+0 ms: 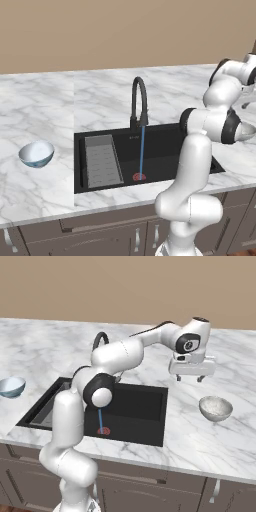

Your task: Rinse each bowl for a few seconds and place them down in the sink or on the counter.

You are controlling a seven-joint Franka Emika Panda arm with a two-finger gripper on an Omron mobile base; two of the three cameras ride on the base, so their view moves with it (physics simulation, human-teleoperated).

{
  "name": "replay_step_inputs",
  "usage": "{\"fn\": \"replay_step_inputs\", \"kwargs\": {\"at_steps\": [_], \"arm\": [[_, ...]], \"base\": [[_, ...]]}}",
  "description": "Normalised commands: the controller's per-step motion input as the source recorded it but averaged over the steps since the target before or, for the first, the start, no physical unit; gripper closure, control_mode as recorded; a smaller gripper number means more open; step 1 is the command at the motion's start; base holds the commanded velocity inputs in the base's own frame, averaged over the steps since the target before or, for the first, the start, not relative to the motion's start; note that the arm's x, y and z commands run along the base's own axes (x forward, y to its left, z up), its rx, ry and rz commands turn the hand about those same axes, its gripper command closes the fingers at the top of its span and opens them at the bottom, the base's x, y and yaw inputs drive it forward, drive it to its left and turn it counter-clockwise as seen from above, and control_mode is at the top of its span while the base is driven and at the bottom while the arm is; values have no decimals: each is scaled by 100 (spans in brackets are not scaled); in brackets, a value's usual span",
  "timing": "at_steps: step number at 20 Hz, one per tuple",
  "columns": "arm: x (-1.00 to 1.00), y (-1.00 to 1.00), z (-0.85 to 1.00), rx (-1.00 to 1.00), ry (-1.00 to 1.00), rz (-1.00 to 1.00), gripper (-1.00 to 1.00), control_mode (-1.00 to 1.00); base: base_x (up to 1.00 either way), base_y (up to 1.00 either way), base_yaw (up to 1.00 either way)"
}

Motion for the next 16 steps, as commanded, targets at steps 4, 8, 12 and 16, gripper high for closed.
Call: {"fn": "replay_step_inputs", "kwargs": {"at_steps": [4, 8, 12, 16], "arm": [[0, 24, -42, -11, 0, -2, -100, -100], [-7, 6, -33, -13, 0, -3, -100, -100], [-12, 4, -27, -11, 0, -7, -100, -100], [-12, 0, -10, -3, 0, -8, -100, -100]], "base": [[0, 0, 0], [0, 0, 0], [0, 0, 0], [0, 0, 0]]}}
